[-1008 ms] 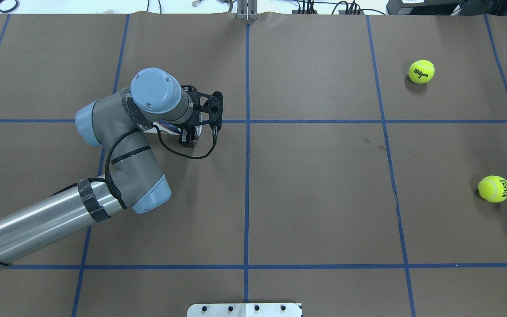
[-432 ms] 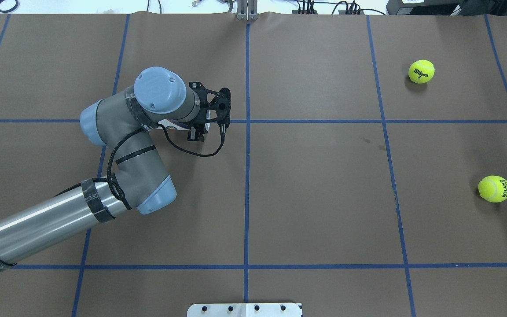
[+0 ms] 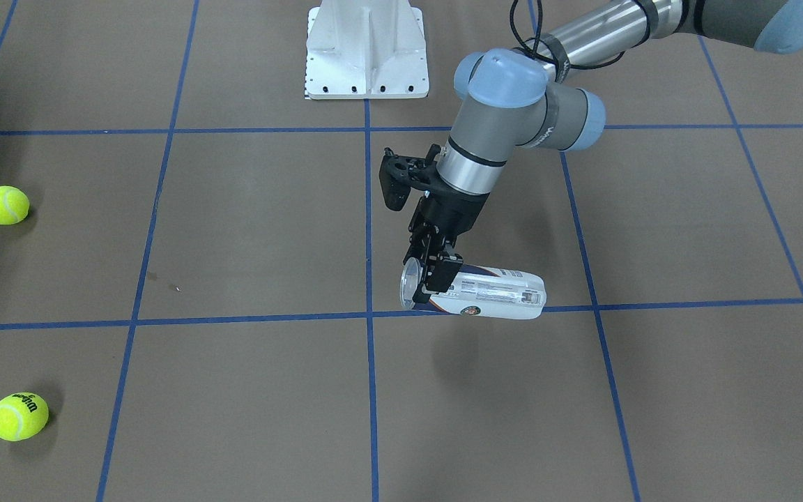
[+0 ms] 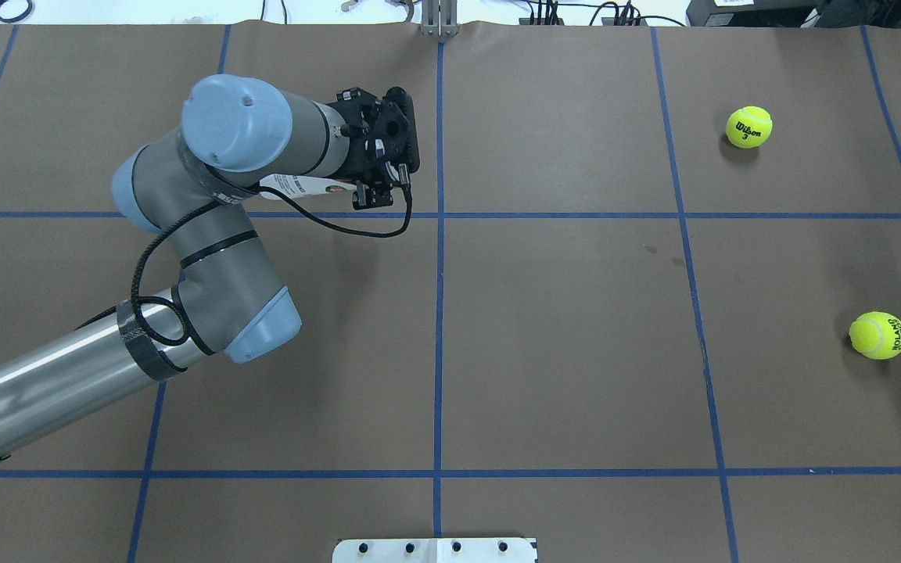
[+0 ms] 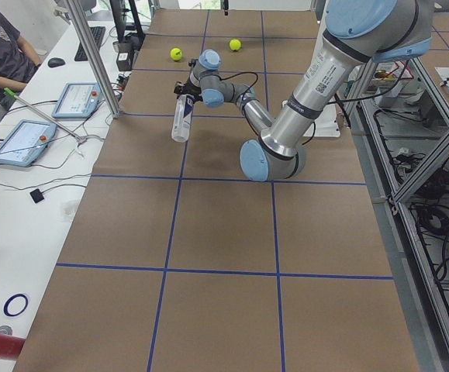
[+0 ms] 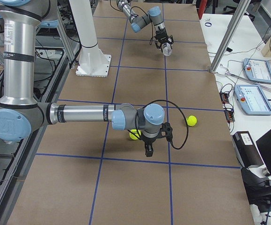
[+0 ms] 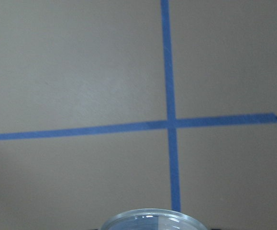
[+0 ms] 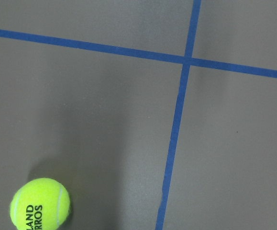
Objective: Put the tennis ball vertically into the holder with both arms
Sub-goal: 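Lift and rotate the can upright with the left gripper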
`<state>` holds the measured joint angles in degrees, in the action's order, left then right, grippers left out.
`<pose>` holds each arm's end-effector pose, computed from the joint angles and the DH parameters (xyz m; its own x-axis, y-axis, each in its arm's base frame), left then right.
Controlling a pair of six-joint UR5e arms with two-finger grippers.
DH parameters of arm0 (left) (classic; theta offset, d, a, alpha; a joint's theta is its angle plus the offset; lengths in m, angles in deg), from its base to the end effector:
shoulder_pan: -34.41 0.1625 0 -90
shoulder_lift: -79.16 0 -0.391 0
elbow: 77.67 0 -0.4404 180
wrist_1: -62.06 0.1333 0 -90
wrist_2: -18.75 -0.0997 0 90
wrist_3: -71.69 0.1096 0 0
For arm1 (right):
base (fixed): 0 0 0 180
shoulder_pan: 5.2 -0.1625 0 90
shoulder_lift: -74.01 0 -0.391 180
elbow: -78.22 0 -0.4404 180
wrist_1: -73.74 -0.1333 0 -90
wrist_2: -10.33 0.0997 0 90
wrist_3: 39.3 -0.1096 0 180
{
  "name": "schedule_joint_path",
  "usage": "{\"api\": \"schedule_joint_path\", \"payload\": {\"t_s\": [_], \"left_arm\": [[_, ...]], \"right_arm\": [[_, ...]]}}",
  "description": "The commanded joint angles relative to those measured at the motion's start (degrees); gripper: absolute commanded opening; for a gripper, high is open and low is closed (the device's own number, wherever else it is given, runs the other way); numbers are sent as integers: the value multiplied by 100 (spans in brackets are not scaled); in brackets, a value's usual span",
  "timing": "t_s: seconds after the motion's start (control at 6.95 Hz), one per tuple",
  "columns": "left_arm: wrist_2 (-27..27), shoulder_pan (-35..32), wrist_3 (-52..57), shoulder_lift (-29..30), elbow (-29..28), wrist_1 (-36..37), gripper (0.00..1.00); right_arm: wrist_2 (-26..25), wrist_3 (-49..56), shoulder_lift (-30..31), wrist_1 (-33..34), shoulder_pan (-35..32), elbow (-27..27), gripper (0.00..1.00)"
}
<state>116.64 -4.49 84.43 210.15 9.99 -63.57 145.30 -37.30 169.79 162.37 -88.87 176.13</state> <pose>0.4954 -0.5517 0.1160 0.4599 0.8704 0.1760 -0.3202 -0.0223 0.9471 -0.0002 -0.5080 0.6065 0.6941 -0.1554 0.7029 0.1344 0.9872 0.0856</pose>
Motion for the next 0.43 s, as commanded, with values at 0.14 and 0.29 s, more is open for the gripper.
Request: {"api": "schedule_joint_path", "payload": {"t_s": [0.14,0.29], "left_arm": [[-1083,13,-2139,-214,260,-1837,69],[-1227,31,-2588,-258,225,-2329,69]], "right_arm": [[63,-7,-7,-405,17,0,99],[333,-16,2,-520,18,0,99]]}}
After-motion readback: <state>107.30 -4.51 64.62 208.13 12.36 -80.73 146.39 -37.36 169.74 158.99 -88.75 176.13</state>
